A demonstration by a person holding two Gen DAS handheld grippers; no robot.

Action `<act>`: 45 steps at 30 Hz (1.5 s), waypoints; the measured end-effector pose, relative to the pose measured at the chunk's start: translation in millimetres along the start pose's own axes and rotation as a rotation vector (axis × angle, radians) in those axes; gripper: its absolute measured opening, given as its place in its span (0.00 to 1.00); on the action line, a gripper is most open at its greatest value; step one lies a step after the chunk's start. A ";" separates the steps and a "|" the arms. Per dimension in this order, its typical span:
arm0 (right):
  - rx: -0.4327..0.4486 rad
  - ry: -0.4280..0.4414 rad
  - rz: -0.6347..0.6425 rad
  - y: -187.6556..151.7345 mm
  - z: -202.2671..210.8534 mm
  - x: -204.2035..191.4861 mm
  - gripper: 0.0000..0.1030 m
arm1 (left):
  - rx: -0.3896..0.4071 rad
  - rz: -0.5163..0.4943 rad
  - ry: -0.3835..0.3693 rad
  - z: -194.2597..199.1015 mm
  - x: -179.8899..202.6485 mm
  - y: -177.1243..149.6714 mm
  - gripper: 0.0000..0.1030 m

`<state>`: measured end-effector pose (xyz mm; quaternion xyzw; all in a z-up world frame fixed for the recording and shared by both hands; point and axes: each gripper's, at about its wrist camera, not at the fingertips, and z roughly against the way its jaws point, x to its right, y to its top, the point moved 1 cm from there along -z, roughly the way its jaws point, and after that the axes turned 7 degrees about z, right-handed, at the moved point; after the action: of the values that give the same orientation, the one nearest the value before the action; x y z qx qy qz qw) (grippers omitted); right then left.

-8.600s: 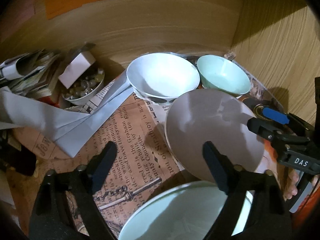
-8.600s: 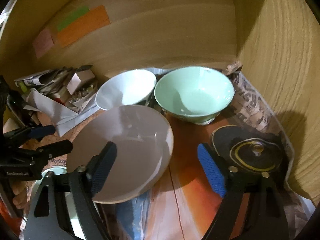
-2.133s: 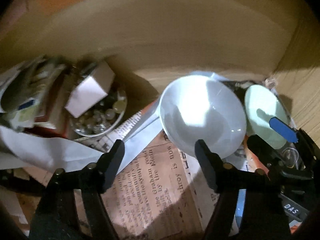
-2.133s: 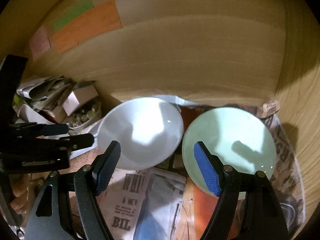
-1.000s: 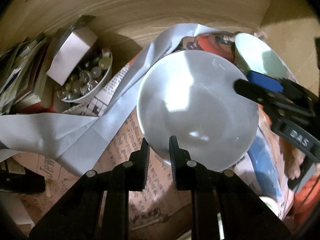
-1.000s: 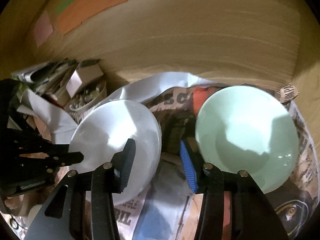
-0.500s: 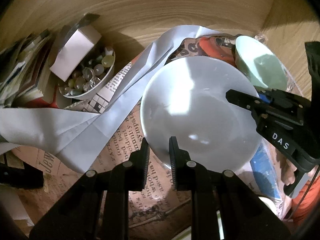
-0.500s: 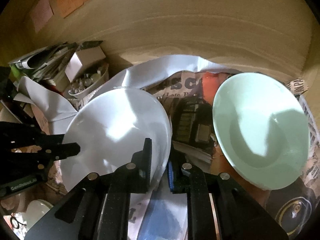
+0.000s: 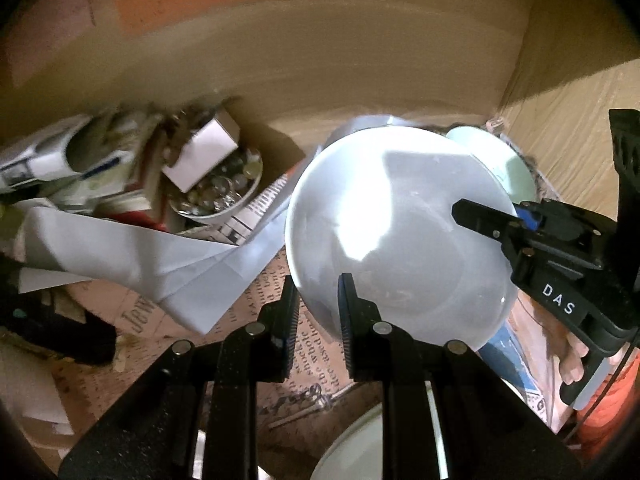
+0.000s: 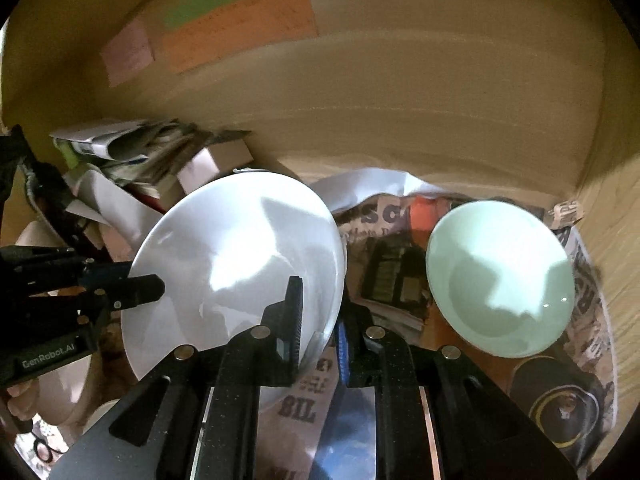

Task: Organize plates and bowls
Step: 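Lift the white bowl with the left tool over the pink-grey bowl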

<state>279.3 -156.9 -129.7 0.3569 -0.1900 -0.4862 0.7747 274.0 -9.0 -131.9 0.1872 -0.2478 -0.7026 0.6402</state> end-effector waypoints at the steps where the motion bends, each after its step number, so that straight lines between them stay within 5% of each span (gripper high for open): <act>1: 0.006 -0.001 0.003 0.3 3.4 -2.7 0.13 | 0.011 0.001 0.002 4.2 0.8 -1.4 0.18; 23: 0.083 0.034 0.077 -12.1 55.0 -75.0 0.13 | 0.130 0.053 0.022 86.0 -29.9 -62.8 0.18; 45: 0.047 0.150 0.190 -30.8 44.5 -167.8 0.14 | 0.165 0.183 0.102 134.1 -105.3 -135.1 0.18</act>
<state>155.4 -32.5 -113.6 0.3908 -0.1761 -0.3780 0.8206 98.7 117.9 -108.8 0.2515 -0.2880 -0.6079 0.6959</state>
